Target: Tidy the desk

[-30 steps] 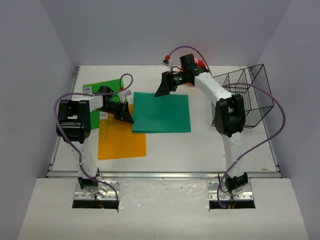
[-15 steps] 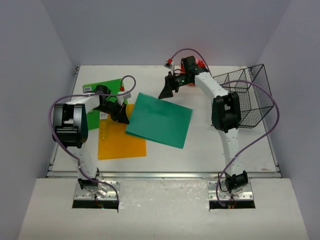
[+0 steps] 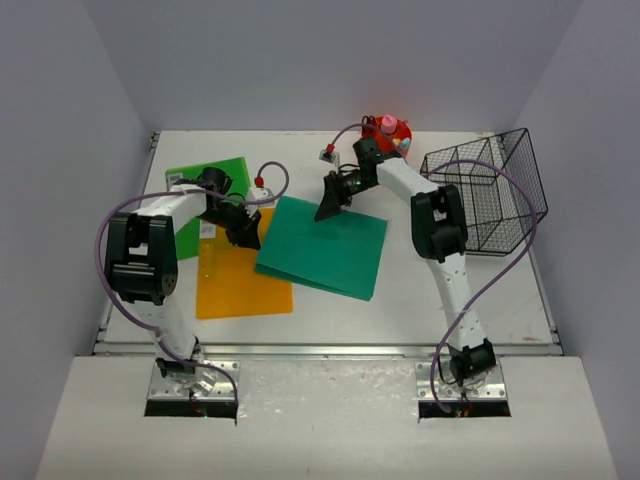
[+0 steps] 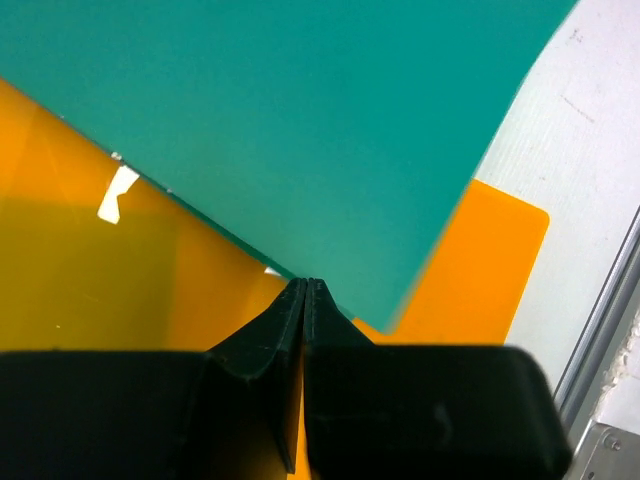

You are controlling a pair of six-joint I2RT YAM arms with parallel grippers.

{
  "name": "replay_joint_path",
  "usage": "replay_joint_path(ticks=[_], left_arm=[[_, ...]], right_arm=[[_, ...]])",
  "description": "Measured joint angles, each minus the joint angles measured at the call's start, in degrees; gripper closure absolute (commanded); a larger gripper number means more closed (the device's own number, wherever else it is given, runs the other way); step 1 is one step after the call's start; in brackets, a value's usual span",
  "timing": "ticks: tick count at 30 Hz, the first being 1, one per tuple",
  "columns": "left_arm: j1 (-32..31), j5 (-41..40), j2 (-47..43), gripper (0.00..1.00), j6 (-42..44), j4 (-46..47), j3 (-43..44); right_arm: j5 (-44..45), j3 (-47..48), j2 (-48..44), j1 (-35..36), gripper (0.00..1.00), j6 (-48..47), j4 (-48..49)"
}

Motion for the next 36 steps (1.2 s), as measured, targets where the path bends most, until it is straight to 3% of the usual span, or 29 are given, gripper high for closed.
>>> replay_joint_path(ticks=[13,17,26,29,36], left_arm=[[-1.1,-1.0,0.1,0.97,4.5,-2.1,3.1],[-1.1,-0.9,1.5,0.92,2.1,-2.2,5.7],[-2.0,1.4,4.9,0.94,-6.3,-0.6,7.4],[-4.7,0.9,4.9,0.94,-7.2,0.2,6.1],[-17.5,-3.3,2.5,0.95,-2.2,0.3,-1.4]], right_arm=[[0.3,-1.0,-3.2,-1.2,0.09,-1.2,7.6],[3.9,-1.0,-3.1,-1.5,0.09,-5.4,6.3],[8.1,2.5,2.6,-1.9,0.21,-13.1,3.4],[8.3,4.7,3.7,-1.9,0.22,-14.1,2.9],[9.5,5.8,4.2,-1.7,0.22,-15.5,2.2]])
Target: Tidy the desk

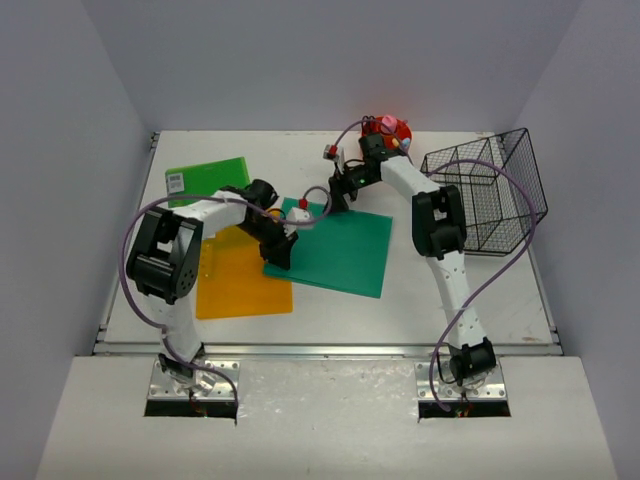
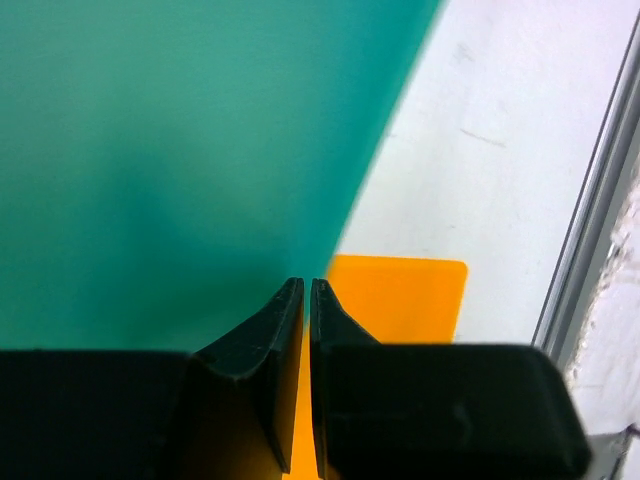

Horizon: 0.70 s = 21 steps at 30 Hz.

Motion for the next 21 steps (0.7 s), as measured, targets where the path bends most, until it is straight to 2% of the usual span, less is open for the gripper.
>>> replay_joint_path(ticks=[6,12,17,21], left_arm=[[-10.1,-5.4,-5.2,0.97,5.1,1.7,-5.9],[-13.1,-10.4,-5.4,0.97,6.8,6.1,-7.6],[-15.4,-14.4,-5.2,1.00,7.1,10.6,-10.4],[-16.5,-15.8,-4.6,1.00,6.1,13.4,-9.9]], right_arm=[[1.5,0.9,0.0,0.6,0.18,-2.3,-1.6],[6.2,0.8,-0.9,2.3,0.17,-15.2,-6.6],[10.9,2.2,-1.5,4.2,0.24,-24.9,-14.8],[13.0,3.5,-1.5,5.0,0.40,-29.1,-21.1]])
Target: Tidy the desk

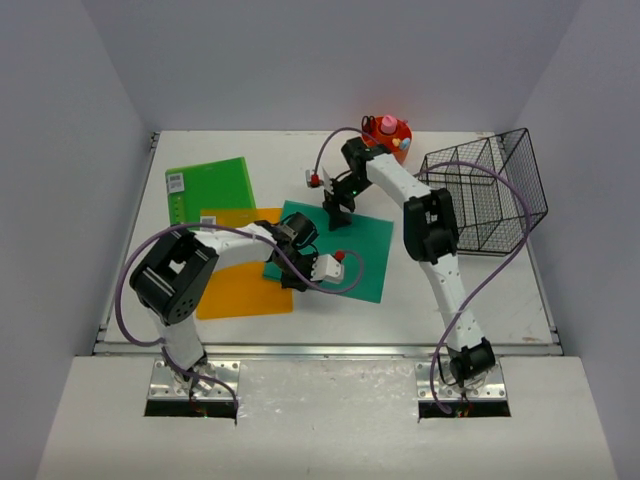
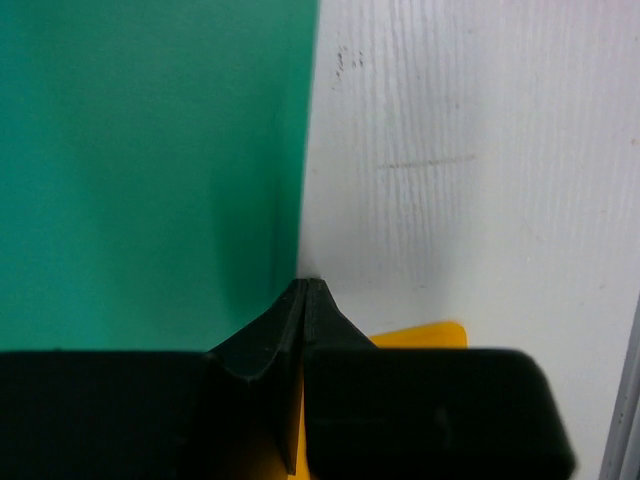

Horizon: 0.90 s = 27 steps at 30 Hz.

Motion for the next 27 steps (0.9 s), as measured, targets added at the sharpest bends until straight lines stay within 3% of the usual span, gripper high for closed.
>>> replay_joint_path(ticks=[4,10,19,27], left_arm=[[-0.4,-0.8,0.4,1.00,-1.6,0.4,0.3],[-1.8,-2.8,-0.4,1.00,-2.7,2.1,-0.7],[-3.6,-5.9,-2.0,1.00,-3.5,5.0,-2.8],[-4.1,-7.2,-2.0,1.00,-4.0,5.1,-2.8]], right_arm=[[1.5,0.5,0.0,0.0,0.67,-2.9,-3.1],[0.6,-2.6,-1.6,-2.1,0.93,-1.4,-4.1],[-4.7,-6.8,-2.7,-5.7,0.92,6.3,-4.6],[-9.5,-8.2,-2.2,-8.2,0.83,14.7,-4.3]])
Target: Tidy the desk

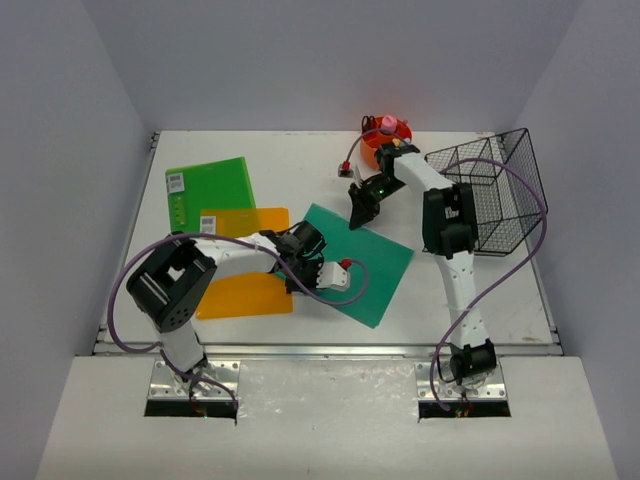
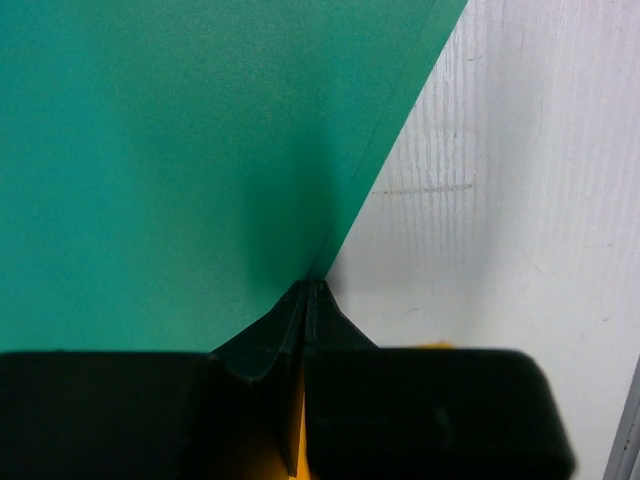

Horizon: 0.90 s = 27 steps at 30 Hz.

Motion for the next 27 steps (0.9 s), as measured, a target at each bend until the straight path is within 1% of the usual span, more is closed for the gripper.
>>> replay_joint_path(ticks=[13,18,20,23,27], left_arm=[[-0.1,-0.7,-1.4,1.00,-0.8,0.7,-1.7],[-0.4,-1.3,-2.2,1.00,-1.1,1.4,-2.8],[-0.4,-1.4,-2.6,1.00,-1.1,1.9,-3.5],[-0.4,-1.4,-3.0,1.00,-1.1,2.5,-4.4],[-0.4,-2.1,-3.2,1.00,-0.8,4.7,-5.4]], right_arm=[[-9.8,1.7,2.9,-1.0,0.76,8.5,1.7],[-12.1,1.6,2.8,-0.5,0.68,9.4,2.8],[-12.8,1.1,2.7,-0.3,0.69,9.8,3.1],[-13.5,0.3,2.2,-0.3,0.74,10.2,3.4],[-15.3,-1.8,0.3,0.2,0.74,12.2,2.2]])
